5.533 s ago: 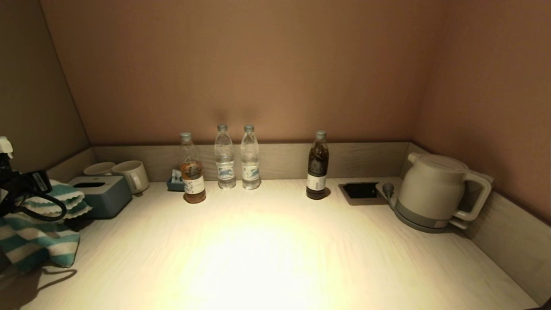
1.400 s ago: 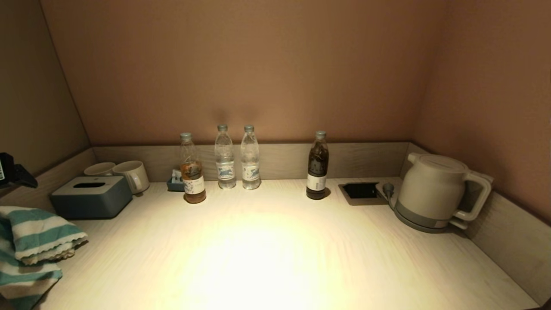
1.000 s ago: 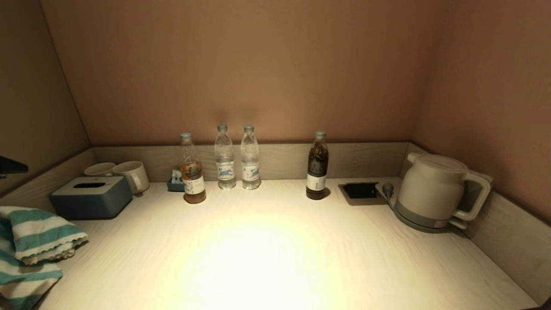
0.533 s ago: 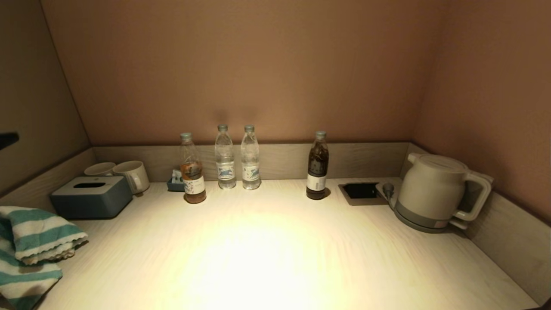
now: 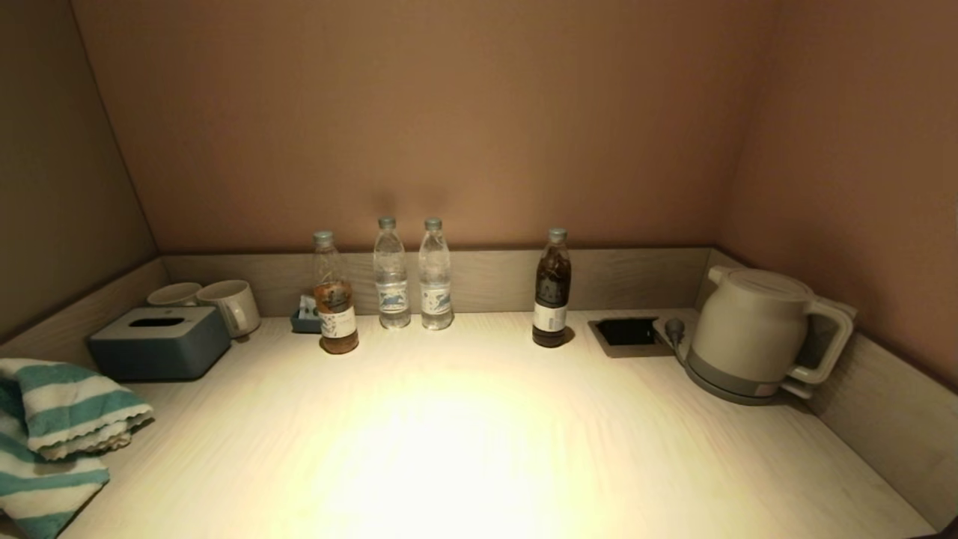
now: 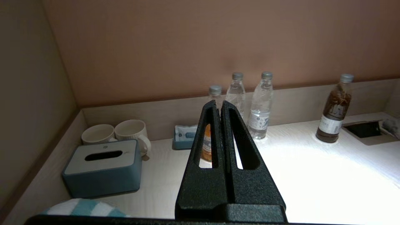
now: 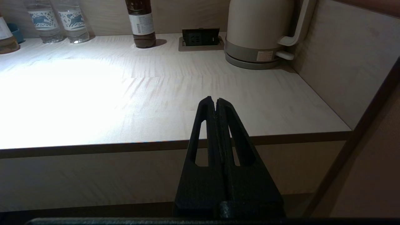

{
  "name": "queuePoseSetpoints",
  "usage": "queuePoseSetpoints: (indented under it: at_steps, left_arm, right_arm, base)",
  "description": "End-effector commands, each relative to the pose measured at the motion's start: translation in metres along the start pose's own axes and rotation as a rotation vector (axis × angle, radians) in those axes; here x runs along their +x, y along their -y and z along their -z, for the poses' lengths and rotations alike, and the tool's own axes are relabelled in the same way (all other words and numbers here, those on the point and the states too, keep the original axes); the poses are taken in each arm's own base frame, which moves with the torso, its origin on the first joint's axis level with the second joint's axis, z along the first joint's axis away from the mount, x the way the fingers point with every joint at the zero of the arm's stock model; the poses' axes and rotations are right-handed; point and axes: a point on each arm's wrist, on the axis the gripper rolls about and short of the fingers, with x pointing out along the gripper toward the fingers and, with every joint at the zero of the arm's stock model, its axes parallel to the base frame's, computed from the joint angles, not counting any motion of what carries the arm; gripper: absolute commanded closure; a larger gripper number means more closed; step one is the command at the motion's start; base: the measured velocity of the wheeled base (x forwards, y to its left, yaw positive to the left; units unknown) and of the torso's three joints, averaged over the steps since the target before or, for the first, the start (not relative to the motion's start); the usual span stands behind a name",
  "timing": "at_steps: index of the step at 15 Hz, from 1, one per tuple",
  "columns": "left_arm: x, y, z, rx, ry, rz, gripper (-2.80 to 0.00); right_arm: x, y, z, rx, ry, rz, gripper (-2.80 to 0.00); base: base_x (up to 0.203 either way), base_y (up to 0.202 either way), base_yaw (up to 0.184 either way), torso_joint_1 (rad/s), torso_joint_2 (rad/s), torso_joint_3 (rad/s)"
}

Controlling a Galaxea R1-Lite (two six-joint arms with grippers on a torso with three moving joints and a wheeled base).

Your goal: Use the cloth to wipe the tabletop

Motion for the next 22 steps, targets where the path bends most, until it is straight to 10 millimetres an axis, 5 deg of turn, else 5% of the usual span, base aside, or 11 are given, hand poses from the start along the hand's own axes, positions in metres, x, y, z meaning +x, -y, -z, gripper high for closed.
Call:
queuePoseSetpoints:
  at_steps: [1, 7, 14, 22]
  left_arm:
    - [-0.011, 0.005, -0.004, 0.014, 0.033, 0.007, 0.0]
    - [-0.069, 0.031, -0.005, 0.073, 0.152, 0.089, 0.0]
    - [-0.103, 0.046, -0.008, 0.105, 0.209, 0.106, 0.0]
    - [-0.118, 0.05, -0.003, 0.094, 0.232, 0.086, 0.0]
  right_arm:
    - [0.0, 0.0, 0.0, 0.0, -0.001, 0.0, 0.0]
    - [0.0, 0.0, 0.0, 0.001, -0.001, 0.0, 0.0]
    - [0.0, 0.0, 0.0, 0.0, -0.001, 0.0, 0.0]
    - [0.0, 0.0, 0.0, 0.0, -0.001, 0.0, 0.0]
  base:
    - [0.0, 0.0, 0.0, 0.0, 0.0, 0.0]
    - [0.0, 0.0, 0.0, 0.0, 0.0, 0.0]
    - [0.0, 0.0, 0.0, 0.0, 0.0, 0.0]
    - [0.0, 0.0, 0.0, 0.0, 0.0, 0.0]
